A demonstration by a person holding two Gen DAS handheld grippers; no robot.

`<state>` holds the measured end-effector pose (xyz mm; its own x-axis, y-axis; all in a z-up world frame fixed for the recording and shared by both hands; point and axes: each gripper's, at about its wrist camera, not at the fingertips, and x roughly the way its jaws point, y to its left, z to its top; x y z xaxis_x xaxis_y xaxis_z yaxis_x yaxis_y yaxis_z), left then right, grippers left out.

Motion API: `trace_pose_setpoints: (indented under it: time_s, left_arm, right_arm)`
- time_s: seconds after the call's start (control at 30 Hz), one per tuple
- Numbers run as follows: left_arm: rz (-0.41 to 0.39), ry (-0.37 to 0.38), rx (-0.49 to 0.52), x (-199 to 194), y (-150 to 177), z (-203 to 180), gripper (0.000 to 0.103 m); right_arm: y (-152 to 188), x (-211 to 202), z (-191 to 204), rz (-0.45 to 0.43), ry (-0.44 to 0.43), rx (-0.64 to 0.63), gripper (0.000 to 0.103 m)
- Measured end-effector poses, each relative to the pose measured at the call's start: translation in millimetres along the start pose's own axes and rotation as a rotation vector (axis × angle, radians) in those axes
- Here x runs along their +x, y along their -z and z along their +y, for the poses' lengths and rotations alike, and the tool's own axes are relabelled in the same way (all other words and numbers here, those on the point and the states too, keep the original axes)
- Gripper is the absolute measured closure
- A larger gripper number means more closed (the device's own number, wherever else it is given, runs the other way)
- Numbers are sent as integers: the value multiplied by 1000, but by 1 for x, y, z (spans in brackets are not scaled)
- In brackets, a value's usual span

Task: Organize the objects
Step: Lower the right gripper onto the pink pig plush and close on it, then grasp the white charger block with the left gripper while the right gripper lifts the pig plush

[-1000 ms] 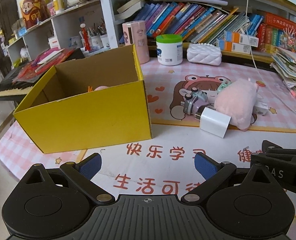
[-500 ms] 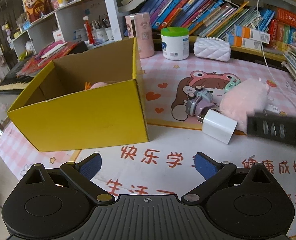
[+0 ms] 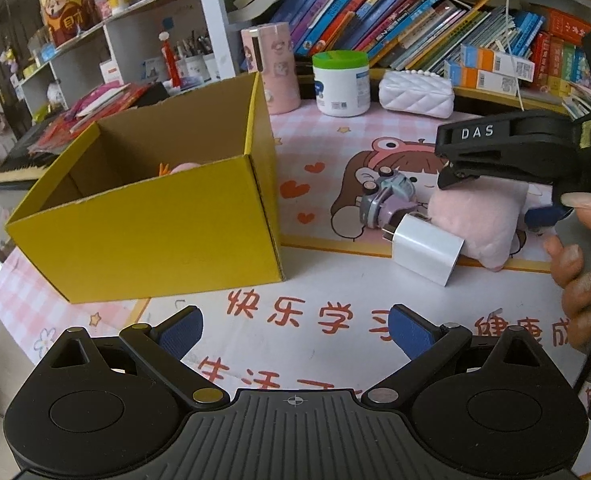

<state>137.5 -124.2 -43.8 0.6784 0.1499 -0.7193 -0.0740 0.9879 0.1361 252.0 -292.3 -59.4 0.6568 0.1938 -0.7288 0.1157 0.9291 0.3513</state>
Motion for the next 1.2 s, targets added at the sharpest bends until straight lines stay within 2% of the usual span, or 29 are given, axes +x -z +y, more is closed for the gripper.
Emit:
trace_pose_setpoints:
  time_s: [0.07,0.1,0.13,0.23,0.43,0.57,0.73,0.83,1.03,1.2]
  left_arm:
    - [-1,6,-3,-1,0,-2,3]
    - [-3,11,-1,-1,0,-3,3]
    - [-6,17,1,-1,0,-5,3]
    - [-17,40,10,-2,-2,-13,3]
    - [-29,94,21,1,-6,-31,3]
    - [-28,136,38,3,-8,-49,3]
    - [-35,153,23,11,-13,-62,4]
    - [-34,151,-7,19,-18,-65,4]
    - [-32,150,-32,39,-28,-73,8]
    - [-13,141,-18,59,-34,-79,19]
  right_arm:
    - [1,5,-6,21,-33,40,15]
    - [1,6,-9,27,-63,57,28]
    - [1,6,-10,26,-93,64,32]
    - [1,-1,-12,22,-107,40,39]
    - [5,-46,-29,-68,-102,8,40]
    - [12,-78,-41,-163,-16,-55,39]
    - [24,-103,-55,-266,114,-141,39]
    - [29,-107,-64,-270,153,-151,39]
    - [35,-106,-70,-232,160,-157,39]
    - [37,-106,-69,-225,149,-182,38]
